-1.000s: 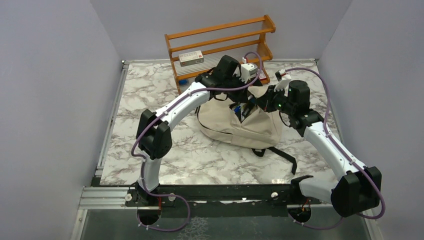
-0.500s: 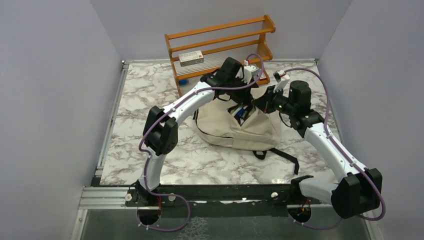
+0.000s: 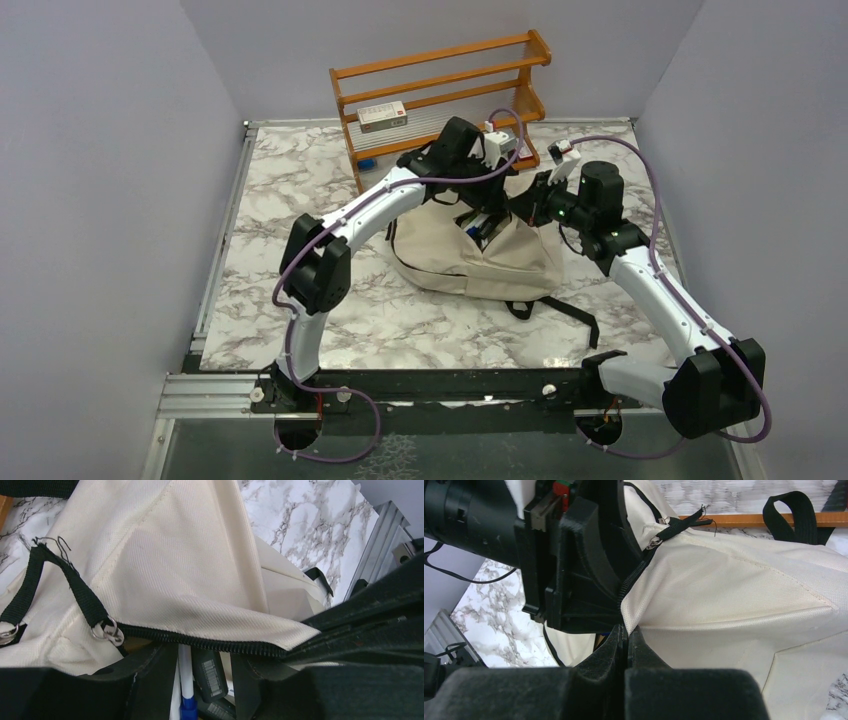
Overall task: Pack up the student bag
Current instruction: Place the stationery in the student bag.
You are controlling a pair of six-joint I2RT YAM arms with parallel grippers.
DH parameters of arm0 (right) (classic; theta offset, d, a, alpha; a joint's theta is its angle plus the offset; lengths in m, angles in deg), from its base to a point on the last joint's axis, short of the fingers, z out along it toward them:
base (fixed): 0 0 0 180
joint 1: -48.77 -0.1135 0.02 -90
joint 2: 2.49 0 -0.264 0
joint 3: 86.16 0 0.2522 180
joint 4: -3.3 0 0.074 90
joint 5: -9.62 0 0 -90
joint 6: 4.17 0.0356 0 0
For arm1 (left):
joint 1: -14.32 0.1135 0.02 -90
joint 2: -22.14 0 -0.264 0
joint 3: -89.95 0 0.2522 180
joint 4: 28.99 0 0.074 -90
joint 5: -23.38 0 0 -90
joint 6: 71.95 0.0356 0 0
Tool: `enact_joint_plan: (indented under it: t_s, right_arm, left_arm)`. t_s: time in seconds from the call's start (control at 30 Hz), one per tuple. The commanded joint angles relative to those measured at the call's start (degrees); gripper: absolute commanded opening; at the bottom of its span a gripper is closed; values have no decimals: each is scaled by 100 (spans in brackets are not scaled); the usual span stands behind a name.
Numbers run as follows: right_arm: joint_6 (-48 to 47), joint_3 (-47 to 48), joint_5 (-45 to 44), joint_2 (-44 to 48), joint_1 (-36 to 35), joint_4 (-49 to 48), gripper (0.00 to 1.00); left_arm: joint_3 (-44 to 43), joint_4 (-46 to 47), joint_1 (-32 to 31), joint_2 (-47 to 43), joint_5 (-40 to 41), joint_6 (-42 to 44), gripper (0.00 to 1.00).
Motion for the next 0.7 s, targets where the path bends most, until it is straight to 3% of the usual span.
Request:
enact_joint_plan:
  t_s: [0.0,0.37,0.67]
  right_arm:
    - [22,52,254,245,-31,-602,1]
    - [22,10,21,194,-31,-575,1]
    - [90,-24,-61,107,-31,-572,1]
  left_arm:
    - [221,214,25,-595,99,91,43]
    - [841,227,176,-1498,133,258,43]
    - [1588,361,280,-1830,1398,380,46]
